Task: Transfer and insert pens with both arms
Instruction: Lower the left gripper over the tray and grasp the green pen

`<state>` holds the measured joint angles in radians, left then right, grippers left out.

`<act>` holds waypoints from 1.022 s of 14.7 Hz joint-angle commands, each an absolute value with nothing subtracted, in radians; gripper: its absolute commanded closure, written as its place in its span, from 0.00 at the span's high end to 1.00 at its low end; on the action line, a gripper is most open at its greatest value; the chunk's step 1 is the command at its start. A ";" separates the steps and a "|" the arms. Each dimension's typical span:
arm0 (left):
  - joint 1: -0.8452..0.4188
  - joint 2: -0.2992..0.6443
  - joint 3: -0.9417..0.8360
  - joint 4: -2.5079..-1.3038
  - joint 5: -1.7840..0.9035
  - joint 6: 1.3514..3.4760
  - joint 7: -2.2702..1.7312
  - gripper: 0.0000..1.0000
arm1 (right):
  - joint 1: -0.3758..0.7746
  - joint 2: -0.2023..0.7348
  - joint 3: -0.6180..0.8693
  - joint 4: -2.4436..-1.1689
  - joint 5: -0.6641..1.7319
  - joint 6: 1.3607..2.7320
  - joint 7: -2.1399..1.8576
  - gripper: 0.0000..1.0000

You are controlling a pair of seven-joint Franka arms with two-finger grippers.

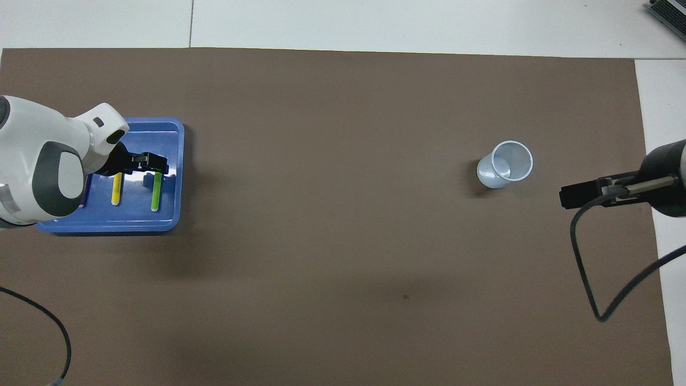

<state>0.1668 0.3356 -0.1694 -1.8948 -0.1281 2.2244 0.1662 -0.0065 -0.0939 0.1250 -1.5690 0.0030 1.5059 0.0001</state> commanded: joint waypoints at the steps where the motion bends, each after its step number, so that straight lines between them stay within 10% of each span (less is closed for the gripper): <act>1: 0.170 0.334 -0.169 -1.913 -0.132 2.250 0.163 0.93 | -0.014 -0.110 0.126 -1.583 0.002 1.499 -0.032 1.00; 15: 0.172 0.334 -0.169 -1.963 -0.132 2.348 0.161 0.76 | -0.002 -0.135 0.143 -1.605 0.094 1.499 -0.035 1.00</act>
<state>0.1714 0.3429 -0.1694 -1.9388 -0.1281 2.3125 0.1661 0.0072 -0.0989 0.1411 -1.5760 0.0714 1.5057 -0.0044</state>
